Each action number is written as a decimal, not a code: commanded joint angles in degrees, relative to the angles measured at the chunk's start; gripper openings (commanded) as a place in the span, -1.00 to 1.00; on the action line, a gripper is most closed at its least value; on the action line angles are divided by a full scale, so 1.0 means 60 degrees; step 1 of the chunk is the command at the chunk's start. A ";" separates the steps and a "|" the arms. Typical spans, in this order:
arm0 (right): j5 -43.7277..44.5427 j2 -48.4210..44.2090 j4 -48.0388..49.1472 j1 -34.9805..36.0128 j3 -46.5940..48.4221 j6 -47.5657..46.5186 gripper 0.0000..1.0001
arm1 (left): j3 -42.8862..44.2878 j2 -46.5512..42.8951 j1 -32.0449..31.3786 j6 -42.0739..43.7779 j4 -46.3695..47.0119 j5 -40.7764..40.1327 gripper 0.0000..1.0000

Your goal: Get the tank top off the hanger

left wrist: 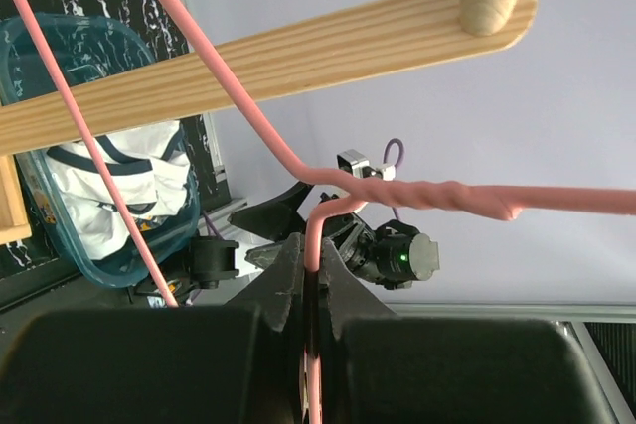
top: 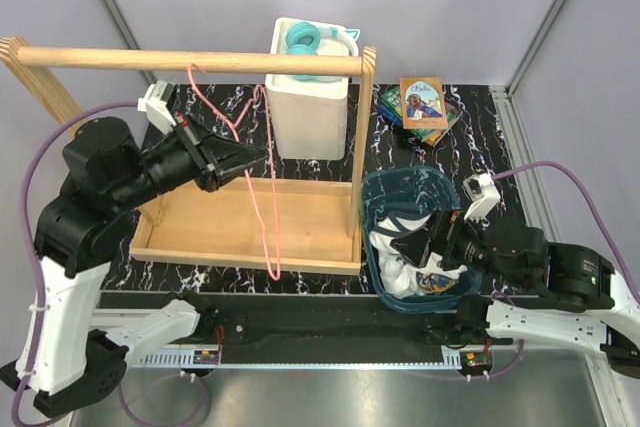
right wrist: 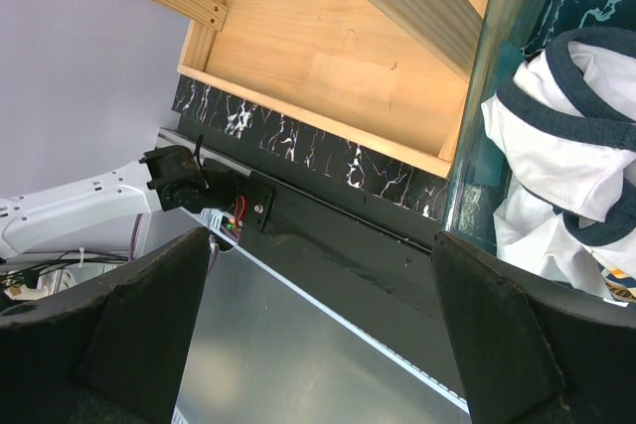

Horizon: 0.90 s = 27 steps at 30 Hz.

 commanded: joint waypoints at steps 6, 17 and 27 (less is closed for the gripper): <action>0.0116 0.0339 0.0173 -0.0039 0.0204 -0.0227 0.99 | 0.0329 0.0095 0.0035 -0.0687 0.1246 -0.0402 -1.00; 0.0116 0.0208 0.0173 -0.0054 0.0087 -0.0139 0.99 | 0.0285 0.0505 0.0035 -0.1742 0.1612 -0.1179 -1.00; 0.0131 0.0236 0.0187 -0.0039 0.0028 -0.0051 1.00 | -0.0299 0.0302 0.0035 -0.2386 0.1597 -0.1662 -1.00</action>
